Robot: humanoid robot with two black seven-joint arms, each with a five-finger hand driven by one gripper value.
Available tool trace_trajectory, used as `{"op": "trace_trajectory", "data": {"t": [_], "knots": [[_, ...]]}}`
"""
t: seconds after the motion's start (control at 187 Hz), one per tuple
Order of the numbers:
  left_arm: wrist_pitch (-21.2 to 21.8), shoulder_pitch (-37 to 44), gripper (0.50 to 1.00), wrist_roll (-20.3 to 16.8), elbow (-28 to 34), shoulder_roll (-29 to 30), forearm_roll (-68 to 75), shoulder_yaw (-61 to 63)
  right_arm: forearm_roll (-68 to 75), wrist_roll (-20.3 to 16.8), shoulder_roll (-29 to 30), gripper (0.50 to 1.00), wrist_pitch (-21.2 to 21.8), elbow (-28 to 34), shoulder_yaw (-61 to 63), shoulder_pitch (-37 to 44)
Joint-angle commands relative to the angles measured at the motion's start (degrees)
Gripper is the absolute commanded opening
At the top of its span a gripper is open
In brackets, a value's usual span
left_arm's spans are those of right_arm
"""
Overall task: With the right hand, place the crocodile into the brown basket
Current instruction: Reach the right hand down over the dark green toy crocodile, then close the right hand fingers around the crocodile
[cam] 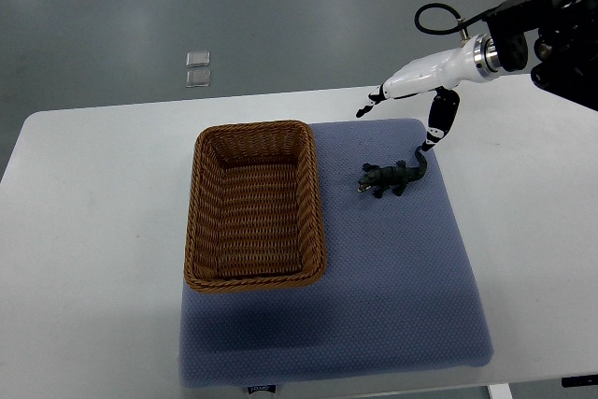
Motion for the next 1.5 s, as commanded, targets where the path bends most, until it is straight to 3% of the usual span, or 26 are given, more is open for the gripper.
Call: {"op": "trace_trajectory", "data": {"t": [0.0, 0.091, 0.321, 0.657, 0.791, 0.93, 1.251, 1.497], "knots": [[0.0, 0.0, 1.0, 0.0, 0.0, 0.0, 0.0, 0.0, 0.1, -1.9, 1.4, 0.93, -0.3, -0.2, -0.6, -1.4], [0.0, 0.0, 1.0, 0.0, 0.0, 0.0, 0.0, 0.0, -0.1, -2.5, 2.2, 0.93, -0.4, -0.3, -0.6, -2.6], [0.0, -0.1, 1.0, 0.0, 0.0, 0.0, 0.0, 0.0, -0.4, -7.8, 3.1, 0.928, -2.9, -0.6, -0.6, -6.3], [0.0, 0.0, 1.0, 0.0, 0.0, 0.0, 0.0, 0.0, 0.6, -8.4, 2.5, 0.924, -3.5, -1.0, -0.1, -10.2], [0.0, -0.1, 1.0, 0.0, 0.0, 0.0, 0.0, 0.0, 0.6, -11.1, 2.9, 0.909, -6.2, -1.7, 0.0, -12.0], [0.0, -0.1, 1.0, 0.0, 0.0, 0.0, 0.0, 0.0, 0.6, -11.5, 2.9, 0.901, -7.5, -2.1, 0.0, -12.5], [0.0, -0.1, 1.0, 0.0, 0.0, 0.0, 0.0, 0.0, 0.5, -11.7, 3.1, 0.799, -9.2, -2.9, 0.0, -13.7], [0.0, -0.1, 1.0, 0.0, -0.1, 0.0, 0.0, 0.0, -0.1, -11.8, 3.4, 0.772, -9.9, -3.7, -0.2, -14.8]]}}
